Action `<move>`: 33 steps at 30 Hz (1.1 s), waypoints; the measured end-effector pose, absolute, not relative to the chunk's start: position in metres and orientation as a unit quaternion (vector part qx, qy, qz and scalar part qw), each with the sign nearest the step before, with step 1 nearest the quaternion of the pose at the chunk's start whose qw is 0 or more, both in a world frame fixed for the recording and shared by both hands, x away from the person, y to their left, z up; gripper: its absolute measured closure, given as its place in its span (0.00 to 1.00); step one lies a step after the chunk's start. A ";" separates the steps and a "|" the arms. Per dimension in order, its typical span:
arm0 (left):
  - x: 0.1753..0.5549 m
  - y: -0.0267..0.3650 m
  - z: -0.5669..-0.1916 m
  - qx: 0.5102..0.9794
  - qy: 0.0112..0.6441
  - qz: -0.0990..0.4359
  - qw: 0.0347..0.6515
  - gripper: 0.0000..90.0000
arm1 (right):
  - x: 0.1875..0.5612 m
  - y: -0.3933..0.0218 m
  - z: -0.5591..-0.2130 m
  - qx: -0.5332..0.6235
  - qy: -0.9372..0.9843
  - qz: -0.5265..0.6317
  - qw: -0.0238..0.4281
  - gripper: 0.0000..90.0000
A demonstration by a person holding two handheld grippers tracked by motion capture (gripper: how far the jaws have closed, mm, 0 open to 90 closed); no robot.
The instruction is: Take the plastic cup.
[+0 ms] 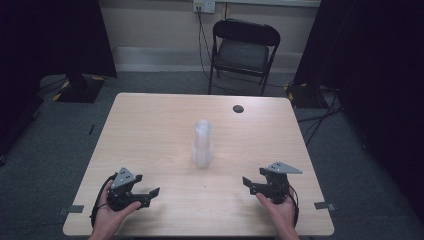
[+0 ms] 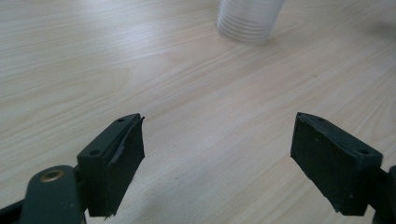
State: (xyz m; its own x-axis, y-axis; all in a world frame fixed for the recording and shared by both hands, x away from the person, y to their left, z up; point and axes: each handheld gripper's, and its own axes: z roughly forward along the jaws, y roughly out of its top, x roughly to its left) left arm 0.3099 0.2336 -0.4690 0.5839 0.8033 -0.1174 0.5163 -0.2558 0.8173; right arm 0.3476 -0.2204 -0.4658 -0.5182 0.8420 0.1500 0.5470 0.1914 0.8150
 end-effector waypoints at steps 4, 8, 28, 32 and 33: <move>0.310 0.232 -0.469 0.776 0.425 0.163 0.437 0.20 | 0.346 -0.220 -0.465 0.459 0.750 0.447 0.163 0.26; 0.311 0.232 -0.469 0.778 0.422 0.166 0.435 0.20 | 0.345 -0.220 -0.462 0.466 0.746 0.447 0.161 0.29; 0.309 0.229 -0.468 0.785 0.410 0.174 0.431 0.20 | 0.343 -0.196 -0.441 0.395 0.776 0.471 0.142 0.28; 0.311 0.228 -0.469 0.785 0.412 0.174 0.429 0.20 | 0.347 -0.189 -0.437 0.388 0.771 0.482 0.150 0.29; 0.311 0.229 -0.469 0.785 0.413 0.172 0.429 0.20 | 0.349 -0.187 -0.436 0.385 0.771 0.485 0.150 0.31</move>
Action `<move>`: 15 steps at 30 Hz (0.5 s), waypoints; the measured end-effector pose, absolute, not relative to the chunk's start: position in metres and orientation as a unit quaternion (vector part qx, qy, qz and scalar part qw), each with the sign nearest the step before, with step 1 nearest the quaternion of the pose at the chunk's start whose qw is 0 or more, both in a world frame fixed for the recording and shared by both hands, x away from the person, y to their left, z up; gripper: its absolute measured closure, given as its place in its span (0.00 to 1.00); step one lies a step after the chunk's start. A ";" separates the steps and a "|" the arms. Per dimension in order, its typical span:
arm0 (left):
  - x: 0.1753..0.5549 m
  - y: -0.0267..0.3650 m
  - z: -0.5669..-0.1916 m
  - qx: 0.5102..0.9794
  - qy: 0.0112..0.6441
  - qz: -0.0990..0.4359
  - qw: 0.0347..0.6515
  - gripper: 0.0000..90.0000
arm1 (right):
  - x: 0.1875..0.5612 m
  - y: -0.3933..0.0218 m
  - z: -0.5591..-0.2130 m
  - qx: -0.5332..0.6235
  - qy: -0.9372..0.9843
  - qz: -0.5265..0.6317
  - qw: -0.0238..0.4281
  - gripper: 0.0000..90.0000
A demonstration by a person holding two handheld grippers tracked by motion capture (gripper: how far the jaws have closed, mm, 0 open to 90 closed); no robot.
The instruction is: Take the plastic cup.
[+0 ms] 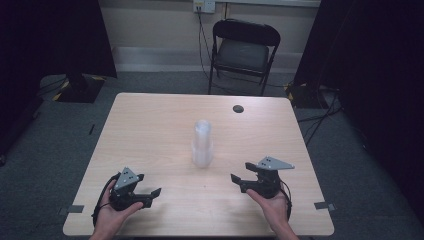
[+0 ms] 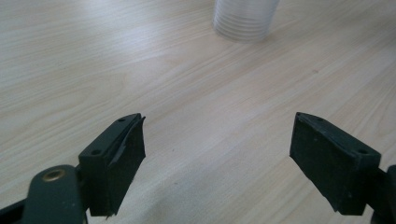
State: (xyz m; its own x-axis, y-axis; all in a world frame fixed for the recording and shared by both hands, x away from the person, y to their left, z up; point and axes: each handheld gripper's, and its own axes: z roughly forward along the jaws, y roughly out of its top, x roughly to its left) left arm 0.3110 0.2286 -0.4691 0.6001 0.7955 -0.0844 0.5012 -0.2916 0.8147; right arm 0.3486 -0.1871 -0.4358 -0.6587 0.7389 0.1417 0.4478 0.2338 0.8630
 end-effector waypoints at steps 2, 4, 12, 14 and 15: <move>0.312 0.229 -0.469 0.784 0.414 0.172 0.429 0.20 | 0.351 -0.183 -0.433 0.380 0.771 0.488 0.153 0.34; 0.312 0.230 -0.469 0.785 0.415 0.172 0.427 0.20 | 0.354 -0.179 -0.430 0.373 0.770 0.493 0.156 0.36; 0.310 0.230 -0.468 0.784 0.413 0.172 0.430 0.20 | 0.367 -0.167 -0.414 0.367 0.757 0.516 0.163 0.38; 0.311 0.230 -0.469 0.784 0.413 0.171 0.431 0.20 | 0.370 -0.164 -0.411 0.362 0.754 0.522 0.166 0.38; 0.311 0.230 -0.469 0.783 0.414 0.171 0.431 0.20 | 0.372 -0.163 -0.409 0.360 0.754 0.523 0.167 0.38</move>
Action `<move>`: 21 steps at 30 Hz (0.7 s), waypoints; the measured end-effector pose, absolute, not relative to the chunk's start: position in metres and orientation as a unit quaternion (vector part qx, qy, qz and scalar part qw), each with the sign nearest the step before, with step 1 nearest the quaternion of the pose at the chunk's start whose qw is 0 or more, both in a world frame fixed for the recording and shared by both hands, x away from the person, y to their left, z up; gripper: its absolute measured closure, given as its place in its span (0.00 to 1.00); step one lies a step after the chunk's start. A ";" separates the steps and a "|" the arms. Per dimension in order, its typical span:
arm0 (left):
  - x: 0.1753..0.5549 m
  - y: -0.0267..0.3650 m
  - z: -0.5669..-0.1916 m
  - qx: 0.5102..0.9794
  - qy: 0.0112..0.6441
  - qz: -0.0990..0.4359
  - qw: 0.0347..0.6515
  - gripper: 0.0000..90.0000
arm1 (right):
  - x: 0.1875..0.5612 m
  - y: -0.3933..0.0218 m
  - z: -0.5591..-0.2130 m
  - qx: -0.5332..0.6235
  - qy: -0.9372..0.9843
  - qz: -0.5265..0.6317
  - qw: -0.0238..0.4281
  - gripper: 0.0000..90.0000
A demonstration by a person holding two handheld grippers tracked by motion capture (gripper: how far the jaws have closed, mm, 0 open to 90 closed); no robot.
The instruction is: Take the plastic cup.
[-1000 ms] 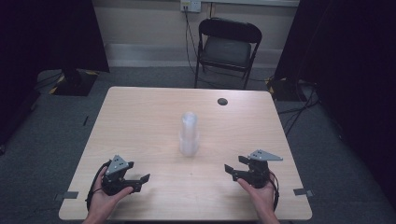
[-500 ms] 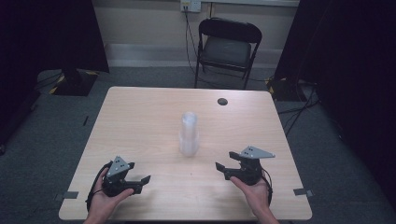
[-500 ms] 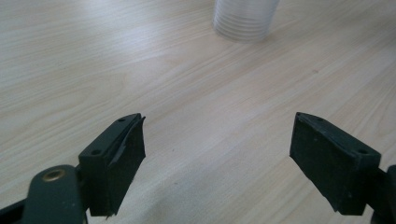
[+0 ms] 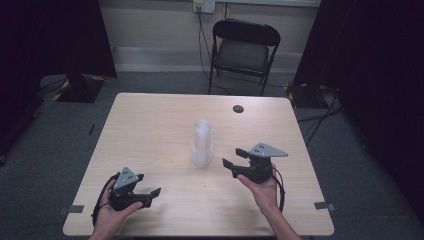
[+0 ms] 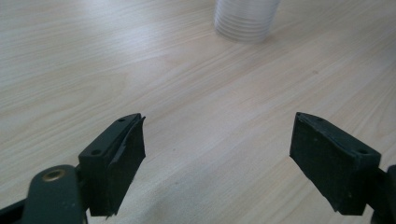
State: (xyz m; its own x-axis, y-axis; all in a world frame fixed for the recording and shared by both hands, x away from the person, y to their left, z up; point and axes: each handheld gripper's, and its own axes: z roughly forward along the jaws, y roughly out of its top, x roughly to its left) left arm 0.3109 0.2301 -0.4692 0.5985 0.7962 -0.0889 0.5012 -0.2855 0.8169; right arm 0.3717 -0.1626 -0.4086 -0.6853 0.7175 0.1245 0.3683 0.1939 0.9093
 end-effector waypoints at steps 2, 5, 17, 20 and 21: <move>0.311 0.231 -0.469 0.783 0.415 0.171 0.430 0.20 | 0.376 -0.159 -0.405 0.354 0.756 0.526 0.165 0.38; 0.311 0.232 -0.469 0.783 0.415 0.172 0.430 0.20 | 0.382 -0.155 -0.400 0.352 0.755 0.529 0.159 0.37; 0.311 0.232 -0.469 0.786 0.411 0.174 0.427 0.20 | 0.412 -0.123 -0.398 0.326 0.768 0.532 0.143 0.32; 0.309 0.231 -0.468 0.786 0.409 0.174 0.430 0.20 | 0.417 -0.115 -0.399 0.325 0.769 0.532 0.143 0.32; 0.308 0.231 -0.468 0.786 0.407 0.176 0.430 0.20 | 0.418 -0.113 -0.398 0.325 0.768 0.532 0.143 0.31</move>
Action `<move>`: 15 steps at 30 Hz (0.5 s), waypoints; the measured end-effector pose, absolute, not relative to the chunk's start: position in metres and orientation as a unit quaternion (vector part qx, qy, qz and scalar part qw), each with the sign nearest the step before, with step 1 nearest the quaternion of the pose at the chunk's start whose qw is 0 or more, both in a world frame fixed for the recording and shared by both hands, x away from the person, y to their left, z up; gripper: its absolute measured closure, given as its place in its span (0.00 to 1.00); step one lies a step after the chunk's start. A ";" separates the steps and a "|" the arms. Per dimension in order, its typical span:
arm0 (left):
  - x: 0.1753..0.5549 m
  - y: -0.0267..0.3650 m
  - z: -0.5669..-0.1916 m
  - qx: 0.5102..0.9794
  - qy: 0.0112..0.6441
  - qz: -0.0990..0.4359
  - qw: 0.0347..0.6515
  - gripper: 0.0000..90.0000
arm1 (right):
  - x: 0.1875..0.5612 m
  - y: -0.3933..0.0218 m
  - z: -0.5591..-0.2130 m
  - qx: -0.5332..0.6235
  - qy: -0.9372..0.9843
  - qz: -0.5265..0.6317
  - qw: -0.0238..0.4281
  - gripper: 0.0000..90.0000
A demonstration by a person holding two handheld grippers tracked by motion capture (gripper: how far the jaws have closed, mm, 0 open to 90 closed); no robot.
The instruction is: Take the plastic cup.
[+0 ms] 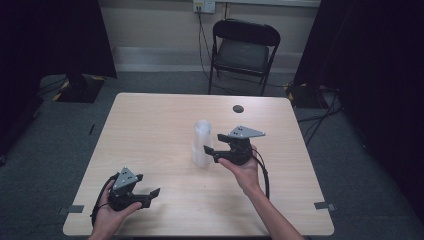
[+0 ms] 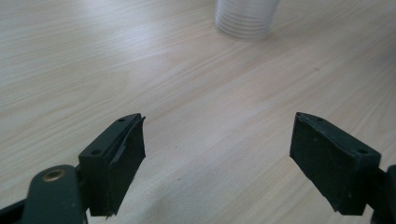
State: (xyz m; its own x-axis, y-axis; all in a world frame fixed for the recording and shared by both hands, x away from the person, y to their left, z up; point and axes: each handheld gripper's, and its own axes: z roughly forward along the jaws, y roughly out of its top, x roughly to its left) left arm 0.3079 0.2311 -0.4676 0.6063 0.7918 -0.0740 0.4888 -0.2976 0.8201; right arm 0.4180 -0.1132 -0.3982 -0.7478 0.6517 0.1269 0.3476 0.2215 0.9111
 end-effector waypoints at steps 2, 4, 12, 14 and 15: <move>0.307 0.231 -0.467 0.788 0.404 0.177 0.429 0.20 | 0.420 -0.110 -0.396 0.323 0.767 0.534 0.145 0.30; 0.307 0.231 -0.467 0.789 0.404 0.179 0.427 0.20 | 0.421 -0.107 -0.395 0.321 0.769 0.532 0.151 0.30; 0.310 0.233 -0.469 0.788 0.410 0.176 0.424 0.20 | 0.435 -0.095 -0.398 0.321 0.773 0.523 0.158 0.26; 0.310 0.234 -0.469 0.788 0.410 0.177 0.425 0.20 | 0.439 -0.092 -0.401 0.329 0.771 0.522 0.156 0.25; 0.309 0.234 -0.469 0.788 0.409 0.177 0.425 0.20 | 0.440 -0.091 -0.401 0.332 0.771 0.521 0.156 0.24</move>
State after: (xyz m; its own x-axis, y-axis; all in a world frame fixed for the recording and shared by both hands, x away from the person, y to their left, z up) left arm 0.3094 0.2338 -0.4686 0.6019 0.7956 -0.0684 0.4943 -0.3039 0.8144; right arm 0.4402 -0.0908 -0.4013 -0.7310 0.6742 0.1056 0.3492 0.2367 0.9067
